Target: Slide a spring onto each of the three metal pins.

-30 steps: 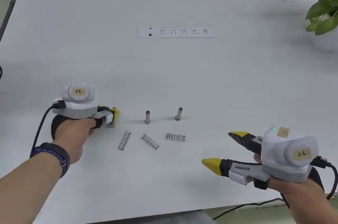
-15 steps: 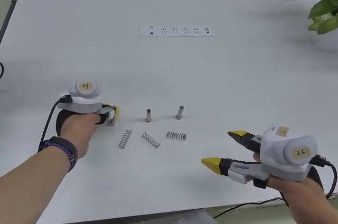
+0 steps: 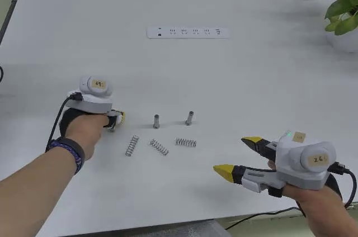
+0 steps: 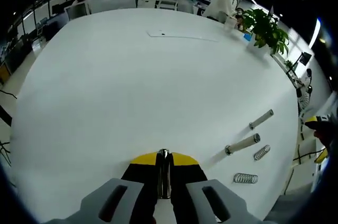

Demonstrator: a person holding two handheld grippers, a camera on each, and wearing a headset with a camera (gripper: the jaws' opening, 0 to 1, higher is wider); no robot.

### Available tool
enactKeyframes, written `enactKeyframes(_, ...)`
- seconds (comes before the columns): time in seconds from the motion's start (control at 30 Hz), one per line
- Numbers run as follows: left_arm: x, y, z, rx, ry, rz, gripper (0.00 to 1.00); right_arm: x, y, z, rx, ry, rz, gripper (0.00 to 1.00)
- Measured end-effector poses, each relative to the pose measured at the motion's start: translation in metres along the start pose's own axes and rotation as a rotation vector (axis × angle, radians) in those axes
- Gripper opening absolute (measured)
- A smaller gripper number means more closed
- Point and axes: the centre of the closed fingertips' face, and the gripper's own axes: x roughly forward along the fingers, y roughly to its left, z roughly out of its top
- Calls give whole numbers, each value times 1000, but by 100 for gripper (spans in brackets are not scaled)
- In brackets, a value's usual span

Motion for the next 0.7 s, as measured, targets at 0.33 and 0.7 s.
enactKeyframes(0.33,-3,0,0,5,-4,7,0,0,0,0,3,-3,0,62)
enactKeyframes(0.7,-12,-1,1,11,-27,16,0,1,0,1,2,-9,2,61)
